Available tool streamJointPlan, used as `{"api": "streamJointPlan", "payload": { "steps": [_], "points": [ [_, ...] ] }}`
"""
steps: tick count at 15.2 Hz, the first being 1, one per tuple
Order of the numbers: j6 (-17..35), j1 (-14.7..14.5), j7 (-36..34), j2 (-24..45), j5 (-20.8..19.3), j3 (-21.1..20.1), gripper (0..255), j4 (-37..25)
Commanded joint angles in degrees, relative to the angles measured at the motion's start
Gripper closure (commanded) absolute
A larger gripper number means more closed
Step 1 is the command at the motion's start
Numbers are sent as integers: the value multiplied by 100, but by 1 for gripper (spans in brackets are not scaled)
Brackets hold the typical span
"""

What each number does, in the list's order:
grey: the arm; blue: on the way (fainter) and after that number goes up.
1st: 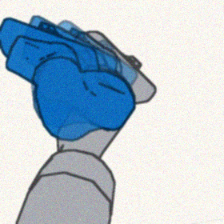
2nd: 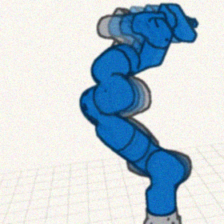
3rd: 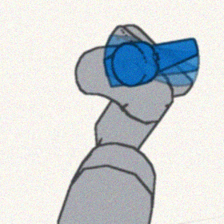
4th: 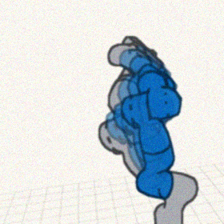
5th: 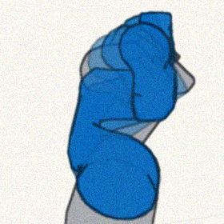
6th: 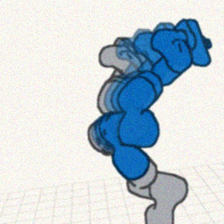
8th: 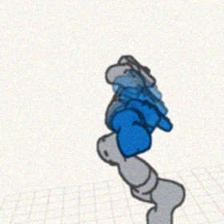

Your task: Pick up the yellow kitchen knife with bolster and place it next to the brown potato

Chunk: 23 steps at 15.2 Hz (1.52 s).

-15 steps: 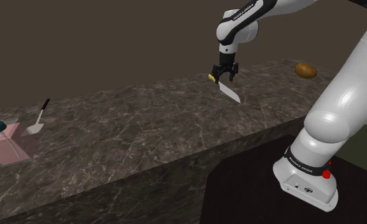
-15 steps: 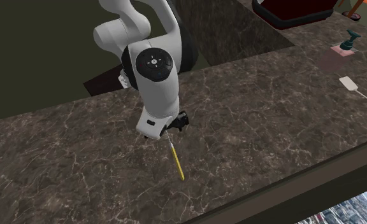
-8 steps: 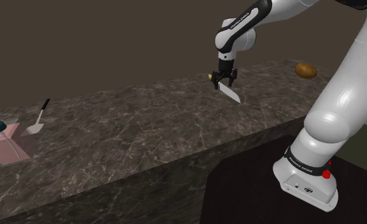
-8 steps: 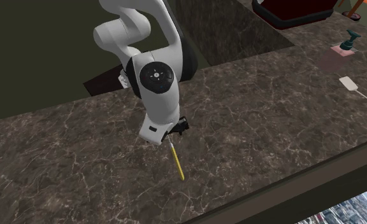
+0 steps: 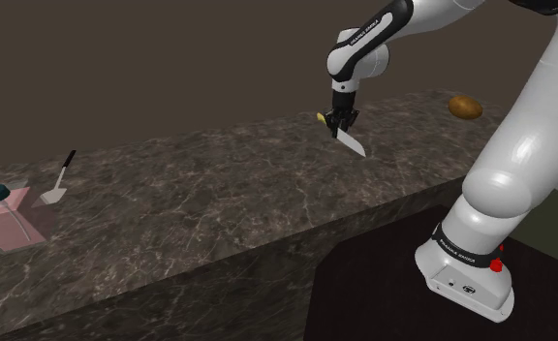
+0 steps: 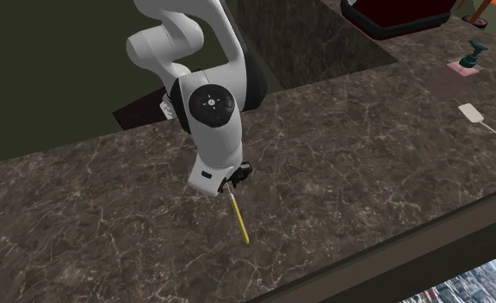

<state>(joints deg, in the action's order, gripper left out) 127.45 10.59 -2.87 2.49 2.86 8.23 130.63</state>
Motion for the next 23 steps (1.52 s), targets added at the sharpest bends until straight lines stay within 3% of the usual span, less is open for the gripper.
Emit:
{"api": "streamJointPlan", "payload": {
  "steps": [1,8,23],
  "points": [
    [0,0,0,0,0,0,255,0],
    [1,0,0,0,0,0,255,0],
    [-1139,-2,-120,-611,-129,-4,255,-538]
  ]
}}
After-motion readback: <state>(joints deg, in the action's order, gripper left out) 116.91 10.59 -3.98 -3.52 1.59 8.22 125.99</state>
